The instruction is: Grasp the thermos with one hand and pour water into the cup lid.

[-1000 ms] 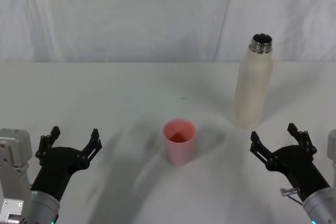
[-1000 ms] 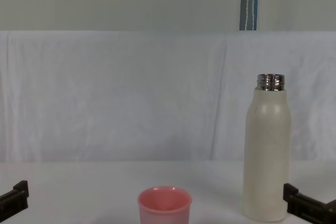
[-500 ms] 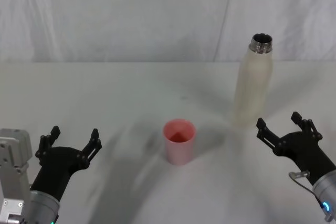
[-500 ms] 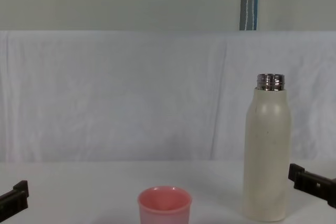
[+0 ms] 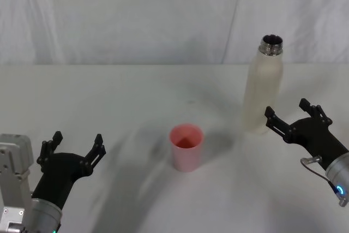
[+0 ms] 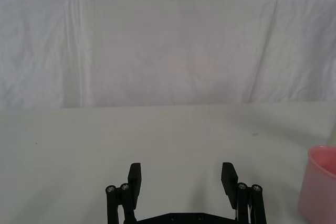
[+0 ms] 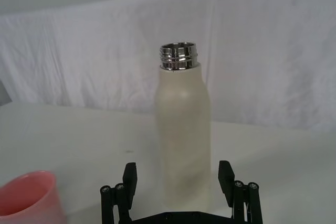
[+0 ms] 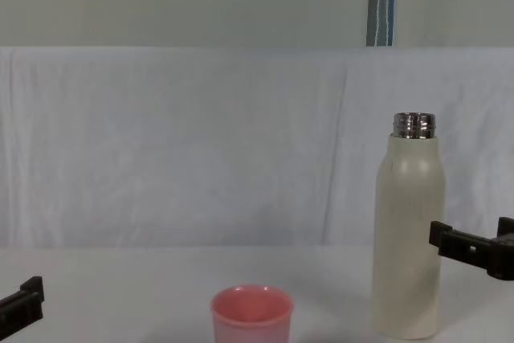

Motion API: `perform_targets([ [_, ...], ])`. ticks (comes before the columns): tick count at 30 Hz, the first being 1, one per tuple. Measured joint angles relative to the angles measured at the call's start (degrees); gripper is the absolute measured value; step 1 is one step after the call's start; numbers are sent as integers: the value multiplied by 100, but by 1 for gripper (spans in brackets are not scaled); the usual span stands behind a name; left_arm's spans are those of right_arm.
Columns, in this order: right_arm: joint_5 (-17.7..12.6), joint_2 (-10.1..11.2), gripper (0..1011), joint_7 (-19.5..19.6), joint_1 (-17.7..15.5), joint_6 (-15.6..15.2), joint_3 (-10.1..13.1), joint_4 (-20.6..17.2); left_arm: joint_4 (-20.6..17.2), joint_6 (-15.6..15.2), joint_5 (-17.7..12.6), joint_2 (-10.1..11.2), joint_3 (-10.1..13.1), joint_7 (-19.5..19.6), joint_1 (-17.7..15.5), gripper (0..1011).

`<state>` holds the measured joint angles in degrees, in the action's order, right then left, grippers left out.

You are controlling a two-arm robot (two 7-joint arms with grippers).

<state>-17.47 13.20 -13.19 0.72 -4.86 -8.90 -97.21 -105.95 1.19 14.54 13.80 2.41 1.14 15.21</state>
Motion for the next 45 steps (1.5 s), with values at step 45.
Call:
perform_targets([
  [45, 221, 2, 1001, 24, 806, -97, -455, 1170, 0, 0, 0, 0, 0, 0, 0, 1001],
])
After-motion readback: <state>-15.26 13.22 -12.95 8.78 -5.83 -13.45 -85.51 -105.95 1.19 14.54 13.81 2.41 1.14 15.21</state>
